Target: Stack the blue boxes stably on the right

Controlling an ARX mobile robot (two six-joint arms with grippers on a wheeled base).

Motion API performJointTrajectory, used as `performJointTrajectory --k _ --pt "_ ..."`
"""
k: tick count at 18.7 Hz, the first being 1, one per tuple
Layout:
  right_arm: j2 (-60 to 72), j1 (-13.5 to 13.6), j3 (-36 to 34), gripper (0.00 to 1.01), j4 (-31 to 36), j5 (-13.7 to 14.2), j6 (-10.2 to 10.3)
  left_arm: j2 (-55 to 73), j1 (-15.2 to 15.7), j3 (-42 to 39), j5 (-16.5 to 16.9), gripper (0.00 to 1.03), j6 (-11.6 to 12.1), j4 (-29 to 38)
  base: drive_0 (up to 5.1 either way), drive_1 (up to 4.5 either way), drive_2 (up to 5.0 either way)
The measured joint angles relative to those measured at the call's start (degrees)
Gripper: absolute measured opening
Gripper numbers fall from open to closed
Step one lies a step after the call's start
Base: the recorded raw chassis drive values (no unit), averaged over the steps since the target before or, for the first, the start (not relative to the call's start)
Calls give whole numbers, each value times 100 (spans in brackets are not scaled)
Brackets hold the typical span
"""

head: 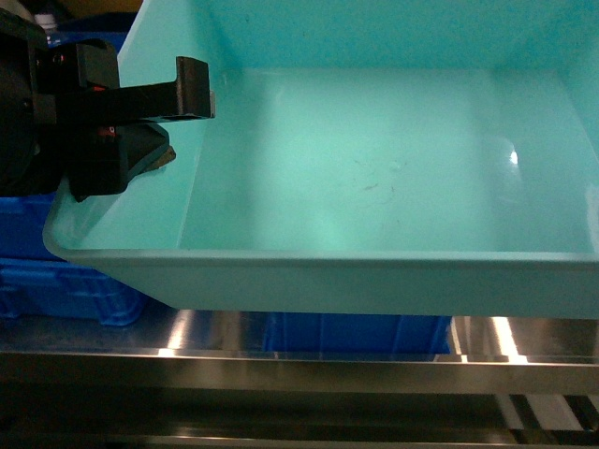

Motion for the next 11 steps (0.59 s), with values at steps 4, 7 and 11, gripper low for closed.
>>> performJointTrajectory --k 4,7,11 --pt "-13 -68 -42 7 -20 -33 15 -7 -42 -2 -13 2 0 -15 47 150 -57" --pt "-33 -68 -42 7 -13 -35 15 -24 -42 -2 -11 2 0 -2 -3 410 -417" --pt "-33 -68 -42 7 -9 -35 15 -24 -42 -4 -11 2 0 -9 -5 409 -418"
